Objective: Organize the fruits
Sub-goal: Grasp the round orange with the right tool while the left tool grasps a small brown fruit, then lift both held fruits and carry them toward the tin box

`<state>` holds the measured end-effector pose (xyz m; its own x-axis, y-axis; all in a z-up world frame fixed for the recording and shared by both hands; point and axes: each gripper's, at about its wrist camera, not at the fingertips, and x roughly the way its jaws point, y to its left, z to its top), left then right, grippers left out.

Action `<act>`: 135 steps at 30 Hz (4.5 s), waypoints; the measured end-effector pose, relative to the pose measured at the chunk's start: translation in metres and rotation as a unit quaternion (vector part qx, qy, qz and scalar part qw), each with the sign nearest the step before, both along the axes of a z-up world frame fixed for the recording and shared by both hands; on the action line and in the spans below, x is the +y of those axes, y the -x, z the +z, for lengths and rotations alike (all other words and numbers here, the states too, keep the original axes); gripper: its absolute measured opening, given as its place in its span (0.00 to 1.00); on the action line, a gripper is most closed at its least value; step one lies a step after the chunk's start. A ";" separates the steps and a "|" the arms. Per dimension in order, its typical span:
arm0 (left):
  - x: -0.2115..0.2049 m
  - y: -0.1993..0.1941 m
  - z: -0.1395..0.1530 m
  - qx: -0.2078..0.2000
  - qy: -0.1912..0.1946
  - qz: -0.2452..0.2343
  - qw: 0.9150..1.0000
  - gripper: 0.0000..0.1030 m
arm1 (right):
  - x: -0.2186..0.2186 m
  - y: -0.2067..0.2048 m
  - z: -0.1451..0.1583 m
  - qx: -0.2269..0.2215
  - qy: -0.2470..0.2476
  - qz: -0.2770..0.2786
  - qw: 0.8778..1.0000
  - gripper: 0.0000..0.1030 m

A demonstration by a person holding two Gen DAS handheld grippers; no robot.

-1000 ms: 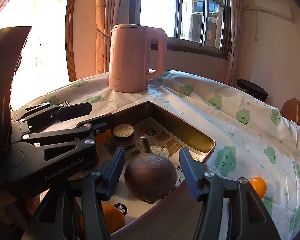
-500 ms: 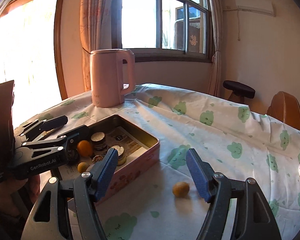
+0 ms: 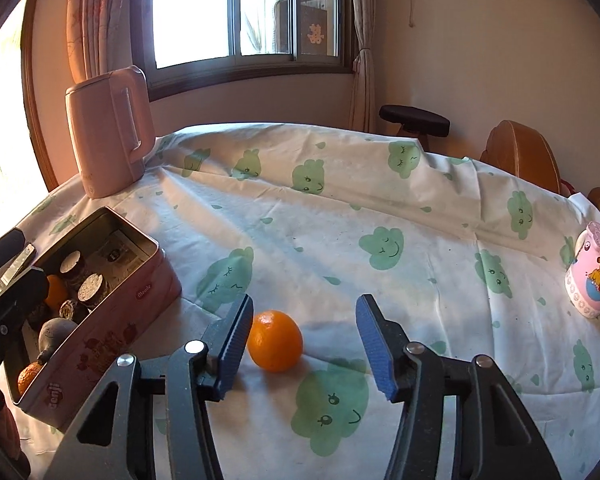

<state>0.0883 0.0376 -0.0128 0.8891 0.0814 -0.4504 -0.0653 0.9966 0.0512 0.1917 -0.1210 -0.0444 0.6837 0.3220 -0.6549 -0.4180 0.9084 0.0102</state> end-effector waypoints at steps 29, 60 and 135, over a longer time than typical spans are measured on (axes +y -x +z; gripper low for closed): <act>-0.082 -0.063 -0.038 0.146 -0.017 -0.099 0.984 0.45 | -0.061 0.007 -0.009 0.016 -0.040 -0.037 0.998 0.34; -0.070 -0.056 -0.029 0.104 0.026 -0.104 0.989 0.27 | -0.069 0.038 0.011 -0.075 -0.074 -0.021 0.994 0.34; -0.058 -0.009 -0.006 -0.036 0.019 -0.056 0.998 0.27 | -0.073 0.082 0.027 -0.196 -0.073 -0.035 0.977 0.34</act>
<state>0.0969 -0.0208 -0.0185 0.9217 -0.0367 -0.3862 0.0452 0.9989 0.0129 0.1095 -0.1942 -0.0178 0.8962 0.3365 -0.2892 -0.3535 0.9354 -0.0069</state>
